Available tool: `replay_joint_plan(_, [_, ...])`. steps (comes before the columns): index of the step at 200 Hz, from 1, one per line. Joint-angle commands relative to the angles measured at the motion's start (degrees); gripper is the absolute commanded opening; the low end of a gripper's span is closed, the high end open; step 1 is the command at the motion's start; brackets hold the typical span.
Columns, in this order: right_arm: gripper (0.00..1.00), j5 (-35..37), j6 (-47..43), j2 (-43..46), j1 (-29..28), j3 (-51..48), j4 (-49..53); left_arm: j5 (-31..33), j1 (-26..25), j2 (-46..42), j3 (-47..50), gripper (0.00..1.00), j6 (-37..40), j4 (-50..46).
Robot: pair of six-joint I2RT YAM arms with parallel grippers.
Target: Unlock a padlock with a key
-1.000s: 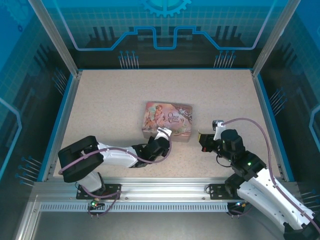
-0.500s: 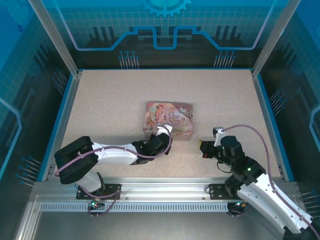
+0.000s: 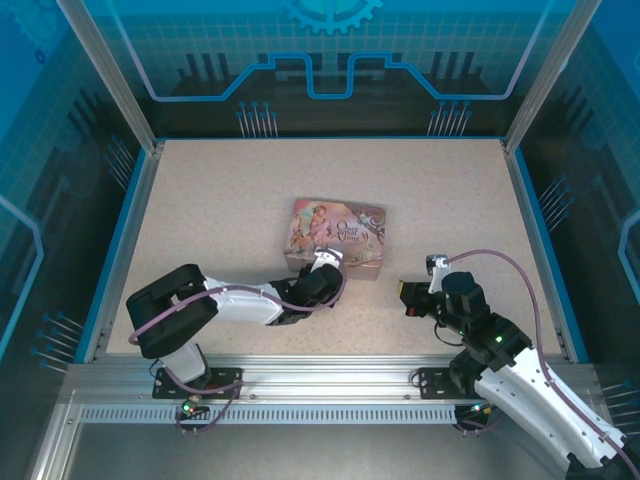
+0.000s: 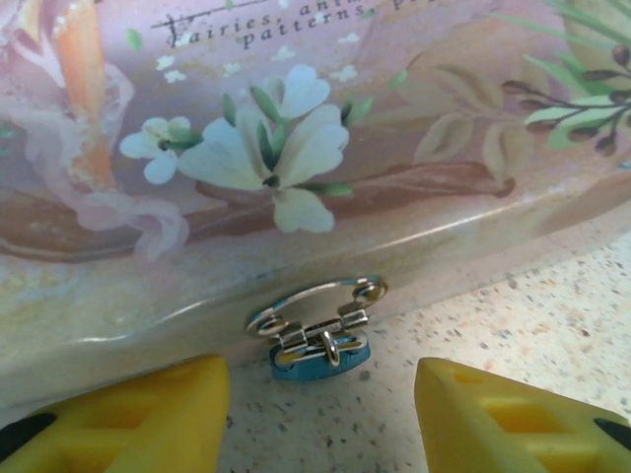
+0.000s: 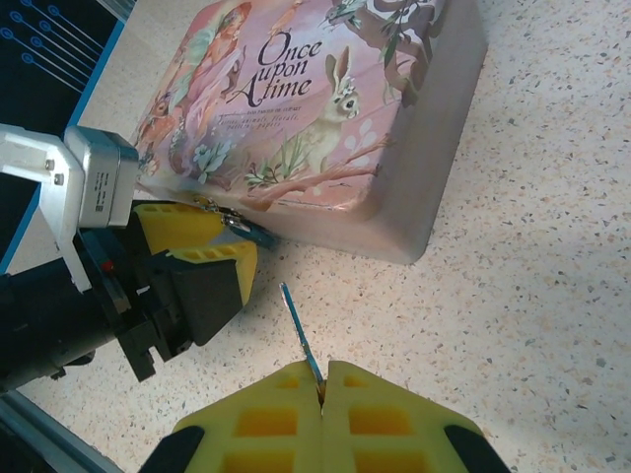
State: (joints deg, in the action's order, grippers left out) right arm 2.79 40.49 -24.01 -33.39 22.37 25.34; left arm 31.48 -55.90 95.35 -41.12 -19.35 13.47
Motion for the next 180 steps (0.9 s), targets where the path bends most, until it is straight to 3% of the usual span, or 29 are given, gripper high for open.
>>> replay_joint_plan(1, [0.0,0.3,-0.9,0.0,-0.9,0.7,0.5,2.3,2.0,1.0,-1.5,0.55,2.2,2.2])
replay_joint_plan(113, [0.0,0.7,-1.1,2.7,-0.9,-0.5,2.1,4.6,3.7,7.9,-4.0,0.53,10.5,8.6])
replay_joint_plan(149, [0.0,0.7,-0.9,4.0,-0.9,-0.8,2.6,4.8,3.9,8.0,-3.9,0.48,12.1,11.2])
replay_joint_plan(180, [0.0,0.3,-1.2,4.1,-0.9,-1.1,2.3,4.4,4.0,7.1,-3.9,0.37,12.5,11.5])
